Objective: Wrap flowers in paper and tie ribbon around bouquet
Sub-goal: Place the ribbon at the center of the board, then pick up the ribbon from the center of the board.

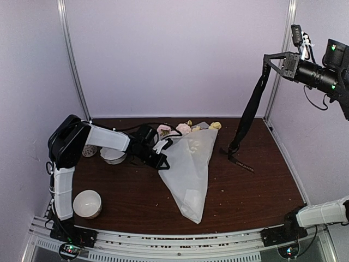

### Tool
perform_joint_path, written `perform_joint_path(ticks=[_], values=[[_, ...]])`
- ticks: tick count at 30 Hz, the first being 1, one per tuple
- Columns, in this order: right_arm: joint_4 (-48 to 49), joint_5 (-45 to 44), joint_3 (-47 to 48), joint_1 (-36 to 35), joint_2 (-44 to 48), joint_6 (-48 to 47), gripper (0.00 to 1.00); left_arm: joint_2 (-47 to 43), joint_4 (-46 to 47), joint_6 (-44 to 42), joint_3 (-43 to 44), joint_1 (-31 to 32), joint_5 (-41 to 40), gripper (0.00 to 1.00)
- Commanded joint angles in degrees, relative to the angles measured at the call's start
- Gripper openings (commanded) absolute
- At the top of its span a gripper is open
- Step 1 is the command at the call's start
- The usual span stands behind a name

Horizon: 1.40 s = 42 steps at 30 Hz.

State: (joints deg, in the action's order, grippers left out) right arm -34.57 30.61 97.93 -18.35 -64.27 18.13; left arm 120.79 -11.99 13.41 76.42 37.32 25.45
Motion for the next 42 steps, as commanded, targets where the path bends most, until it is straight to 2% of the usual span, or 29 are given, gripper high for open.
perform_joint_path(ticks=[1,4,8,11,13,15,16,18,20,24,27,30,33,36,38,42], values=[[3.34,2.17,-0.90,-0.24,-0.03,0.50,0.00,0.14,-0.84,-1.10,1.27,-0.42,-0.84,0.00],[0.26,-3.74,0.40,-0.21,-1.39,-0.33,0.00,0.15,-0.93,-1.19,1.23,-0.49,-0.93,0.00],[-6.10,-17.53,2.76,-0.16,-7.15,-0.55,0.00,0.15,-0.93,-1.19,1.02,-0.49,-0.89,0.00],[-6.84,-20.15,2.79,-0.28,-13.61,1.51,0.02,0.17,-1.05,-1.32,1.01,-0.48,-0.94,0.00],[-9.89,-23.02,4.27,-0.24,-19.32,2.95,0.15,0.19,-1.25,-1.37,0.96,-0.45,-1.03,0.00],[-17.34,-28.15,9.50,-0.27,-28.51,2.41,0.38,0.19,-1.36,-1.46,0.92,-0.48,-1.02,0.00],[-23.24,-31.09,13.09,-0.28,-32.81,1.27,0.46,0.16,-1.37,-1.38,0.88,-0.49,-1.02,0.00],[-34.41,-37.64,18.44,-0.19,-40.46,-0.82,0.55,0.16,-1.37,-1.42,0.79,-0.47,-0.99,0.00],[-36.58,-41.09,14.66,-0.09,-42.01,-2.19,0.60,0.22,-1.33,-1.44,0.75,-0.46,-0.79,0.00],[-31.33,-37.20,-0.07,2.28,-37.34,-1.18,0.76,0.69,-1.36,-1.50,1.11,-0.49,-0.54,0.00],[-28.77,-37.69,-9.46,3.22,-33.33,0.52,0.74,0.94,-1.63,-1.61,1.45,-0.45,-0.36,0.00],[-27.30,-37.57,-18.08,3.23,-30.17,1.83,0.64,0.99,-1.55,-1.63,1.40,-0.48,-0.37,0.00],[-25.43,-36.36,-25.26,3.47,-28.59,2.70,0.42,1.10,-1.48,-1.71,1.45,-0.47,-0.23,0.00],[-24.94,-31.90,-29.05,3.46,-28.16,3.13,0.30,1.03,-1.62,-1.72,1.46,-0.44,-0.21,0.00],[-22.82,-28.47,-30.38,1.20,-26.28,3.10,0.31,1.02,-1.47,-1.76,1.30,-0.49,-0.24,0.00],[-22.82,-26.51,-30.16,-3.24,-28.05,2.58,0.44,1.28,-1.45,-1.79,1.53,-0.47,-0.08,0.00]])
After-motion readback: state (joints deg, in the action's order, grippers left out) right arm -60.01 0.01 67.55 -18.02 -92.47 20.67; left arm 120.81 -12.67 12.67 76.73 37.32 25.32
